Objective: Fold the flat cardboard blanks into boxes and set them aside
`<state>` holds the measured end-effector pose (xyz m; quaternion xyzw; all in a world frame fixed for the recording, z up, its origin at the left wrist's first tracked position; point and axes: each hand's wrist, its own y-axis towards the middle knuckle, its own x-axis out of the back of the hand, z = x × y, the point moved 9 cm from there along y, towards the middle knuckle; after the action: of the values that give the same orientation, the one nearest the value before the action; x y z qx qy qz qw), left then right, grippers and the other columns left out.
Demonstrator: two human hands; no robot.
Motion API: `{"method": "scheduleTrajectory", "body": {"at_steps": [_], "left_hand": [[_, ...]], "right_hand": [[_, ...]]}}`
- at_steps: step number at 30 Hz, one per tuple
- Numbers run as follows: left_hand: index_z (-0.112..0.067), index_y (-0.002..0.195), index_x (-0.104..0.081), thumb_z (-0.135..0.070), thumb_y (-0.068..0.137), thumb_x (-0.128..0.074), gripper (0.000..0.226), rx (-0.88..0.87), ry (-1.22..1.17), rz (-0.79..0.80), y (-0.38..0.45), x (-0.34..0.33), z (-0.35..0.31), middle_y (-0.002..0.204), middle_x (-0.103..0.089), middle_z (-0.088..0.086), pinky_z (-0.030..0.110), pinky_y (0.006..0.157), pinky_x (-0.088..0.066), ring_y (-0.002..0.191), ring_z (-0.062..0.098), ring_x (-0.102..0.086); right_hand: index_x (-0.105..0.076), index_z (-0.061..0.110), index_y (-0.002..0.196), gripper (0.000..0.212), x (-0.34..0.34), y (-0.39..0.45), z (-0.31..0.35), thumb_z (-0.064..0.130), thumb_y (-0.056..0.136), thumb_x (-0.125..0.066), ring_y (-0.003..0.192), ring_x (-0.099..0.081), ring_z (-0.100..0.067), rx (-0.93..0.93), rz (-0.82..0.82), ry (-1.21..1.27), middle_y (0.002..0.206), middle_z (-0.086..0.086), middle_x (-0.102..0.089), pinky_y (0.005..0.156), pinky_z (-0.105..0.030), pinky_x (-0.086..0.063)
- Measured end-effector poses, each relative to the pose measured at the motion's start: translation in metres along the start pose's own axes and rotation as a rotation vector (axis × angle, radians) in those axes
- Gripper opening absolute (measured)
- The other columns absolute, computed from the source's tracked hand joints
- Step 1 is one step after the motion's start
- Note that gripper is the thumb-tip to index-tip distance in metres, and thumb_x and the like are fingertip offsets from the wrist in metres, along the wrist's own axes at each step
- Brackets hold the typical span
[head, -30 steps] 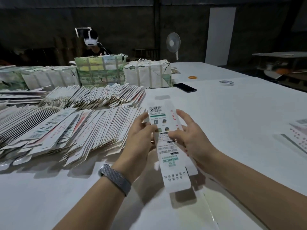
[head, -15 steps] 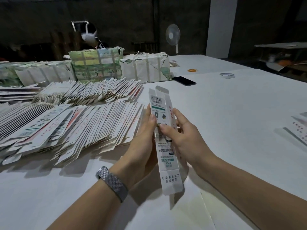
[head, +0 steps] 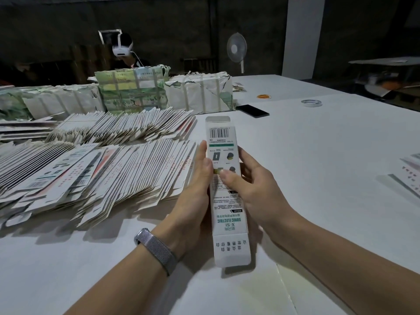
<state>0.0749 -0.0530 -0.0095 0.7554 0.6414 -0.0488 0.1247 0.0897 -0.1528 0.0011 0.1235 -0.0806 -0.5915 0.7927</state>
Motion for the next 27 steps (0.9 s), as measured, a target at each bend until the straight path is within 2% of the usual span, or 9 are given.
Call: {"method": "scheduleTrajectory", "body": {"at_steps": [3, 11, 14, 17, 19, 21, 24, 27], "left_hand": [[-0.066, 0.144, -0.031, -0.057, 0.086, -0.049, 0.061, -0.034, 0.031, -0.032, 0.001, 0.004, 0.0, 0.123, -0.073, -0.012, 0.029, 0.074, -0.061, 0.106, 0.016, -0.073], [-0.05, 0.15, -0.03, -0.042, 0.091, -0.051, 0.063, -0.078, -0.026, -0.024, 0.005, 0.002, -0.007, 0.12, -0.075, 0.0, 0.031, 0.074, -0.061, 0.103, 0.021, -0.074], [-0.046, 0.152, -0.029, -0.038, 0.093, -0.051, 0.064, -0.086, -0.027, -0.016, 0.005, 0.001, -0.009, 0.118, -0.075, 0.001, 0.032, 0.072, -0.061, 0.099, 0.021, -0.075], [-0.046, 0.154, -0.026, -0.038, 0.091, -0.052, 0.069, -0.068, -0.014, 0.003, 0.005, 0.0, -0.007, 0.116, -0.076, -0.003, 0.029, 0.072, -0.061, 0.098, 0.016, -0.075], [-0.044, 0.157, -0.023, -0.039, 0.089, -0.054, 0.075, -0.051, -0.003, -0.004, 0.006, 0.001, -0.005, 0.117, -0.076, -0.006, 0.028, 0.074, -0.06, 0.101, 0.015, -0.074], [-0.04, 0.154, -0.033, -0.039, 0.089, -0.056, 0.068, -0.042, 0.0, -0.019, 0.005, 0.003, -0.004, 0.12, -0.075, -0.004, 0.028, 0.075, -0.06, 0.102, 0.016, -0.074], [-0.045, 0.127, -0.06, -0.041, 0.091, -0.054, 0.037, -0.027, 0.038, -0.002, 0.004, 0.004, -0.004, 0.112, -0.077, -0.003, 0.028, 0.069, -0.06, 0.094, 0.015, -0.075], [-0.056, 0.11, -0.067, -0.047, 0.09, -0.054, 0.025, -0.008, 0.105, 0.018, 0.005, 0.006, -0.005, 0.108, -0.077, -0.004, 0.029, 0.065, -0.059, 0.089, 0.015, -0.076]], "right_hand": [[-0.052, 0.031, 0.14, 0.047, 0.001, 0.002, 0.0, 0.016, 0.097, -0.063, 0.101, -0.073, -0.019, 0.0, -0.007, 0.033, 0.114, 0.005, -0.074, 0.086, -0.039, -0.06], [-0.049, 0.026, 0.14, 0.049, 0.007, 0.005, 0.002, 0.009, 0.096, -0.064, 0.097, -0.074, -0.019, -0.009, -0.018, 0.087, 0.107, 0.003, -0.076, 0.08, -0.034, -0.061], [-0.052, 0.027, 0.137, 0.043, 0.006, 0.005, 0.003, 0.011, 0.098, -0.061, 0.096, -0.074, -0.02, -0.019, -0.015, 0.103, 0.107, 0.001, -0.076, 0.078, -0.033, -0.061], [-0.059, 0.02, 0.131, 0.031, 0.012, 0.007, 0.009, 0.014, 0.101, -0.055, 0.091, -0.074, -0.016, -0.016, -0.056, 0.109, 0.106, -0.001, -0.076, 0.072, -0.028, -0.06], [-0.065, 0.017, 0.123, 0.025, 0.02, 0.008, 0.014, 0.011, 0.101, -0.054, 0.087, -0.072, -0.014, -0.001, -0.097, 0.073, 0.104, -0.001, -0.076, 0.072, -0.035, -0.061], [-0.069, 0.016, 0.117, 0.023, 0.024, 0.009, 0.015, 0.009, 0.1, -0.056, 0.087, -0.072, -0.018, 0.003, -0.121, 0.047, 0.102, -0.003, -0.077, 0.081, -0.047, -0.058], [-0.071, 0.016, 0.115, 0.022, 0.026, 0.008, 0.013, 0.01, 0.098, -0.059, 0.096, -0.07, -0.035, -0.002, -0.151, 0.014, 0.102, -0.012, -0.075, 0.088, -0.063, -0.052], [-0.072, 0.02, 0.114, 0.021, 0.026, 0.008, 0.013, 0.012, 0.099, -0.059, 0.101, -0.069, -0.035, -0.002, -0.156, -0.016, 0.101, -0.005, -0.077, 0.093, -0.062, -0.051]]}}
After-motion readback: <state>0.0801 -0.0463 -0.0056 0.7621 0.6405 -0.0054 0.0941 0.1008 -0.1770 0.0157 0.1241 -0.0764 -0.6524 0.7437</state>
